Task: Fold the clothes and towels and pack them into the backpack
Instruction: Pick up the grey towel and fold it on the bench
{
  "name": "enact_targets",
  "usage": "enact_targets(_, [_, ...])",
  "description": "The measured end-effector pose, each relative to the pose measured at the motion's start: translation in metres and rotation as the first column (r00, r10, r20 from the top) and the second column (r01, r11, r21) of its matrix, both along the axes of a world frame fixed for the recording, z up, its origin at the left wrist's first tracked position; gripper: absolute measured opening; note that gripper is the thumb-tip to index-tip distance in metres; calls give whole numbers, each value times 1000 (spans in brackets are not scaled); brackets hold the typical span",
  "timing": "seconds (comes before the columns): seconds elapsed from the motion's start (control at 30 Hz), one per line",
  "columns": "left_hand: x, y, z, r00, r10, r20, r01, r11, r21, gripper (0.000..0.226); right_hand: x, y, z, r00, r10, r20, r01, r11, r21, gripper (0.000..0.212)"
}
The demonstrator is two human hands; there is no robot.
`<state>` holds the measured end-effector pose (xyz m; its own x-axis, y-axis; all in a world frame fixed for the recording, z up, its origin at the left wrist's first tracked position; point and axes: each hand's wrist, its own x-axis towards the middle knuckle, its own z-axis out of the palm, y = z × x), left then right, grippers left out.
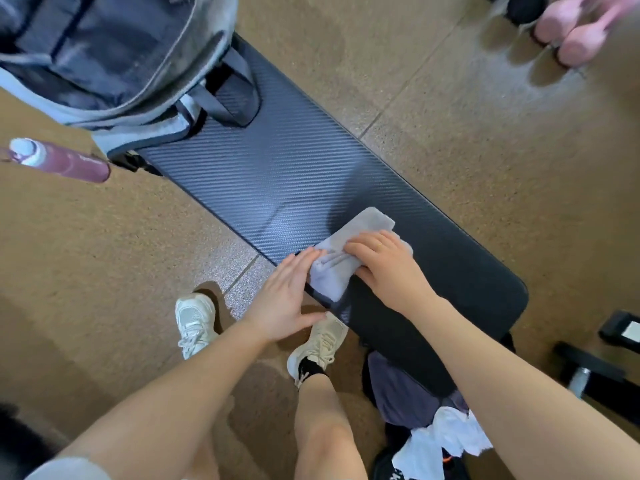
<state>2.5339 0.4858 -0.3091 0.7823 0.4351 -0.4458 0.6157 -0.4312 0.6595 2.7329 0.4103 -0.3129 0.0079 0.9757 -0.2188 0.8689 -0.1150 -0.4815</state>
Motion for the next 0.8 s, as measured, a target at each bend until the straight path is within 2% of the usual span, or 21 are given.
enact_targets(0.07, [4,16,29,985,168,24,-167,985,-43,84,-6,19,28,980,-97,-175,71,986,-148,30])
enact_targets(0.13, [6,39,59,949,314,28,-310,945,-107,69,-15,43,56,916,-227,-330,141,954,-266,32])
enact_targets(0.27, [-12,109,108,874,486,24,-477,865,-155,56,-38,108,108,808,-376,-454,221,907,-359,29])
enact_targets(0.4, [-49,191,146,833,549,76,-524,825,-212,44,-76,189,149,771,-395,-500,219,901,-374,34])
enact_targets(0.53, [-83,281,164,828,545,134,-524,836,-162,36,-121,277,176,763,-393,-514,242,910,-337,42])
enact_targets(0.67, [-98,357,170,806,548,225,-527,836,-151,23,-147,355,176,758,-466,-456,375,884,-280,27])
enact_targets(0.8, [-90,423,162,773,602,199,-576,798,-178,31,-148,414,155,684,-569,-456,469,822,-323,24])
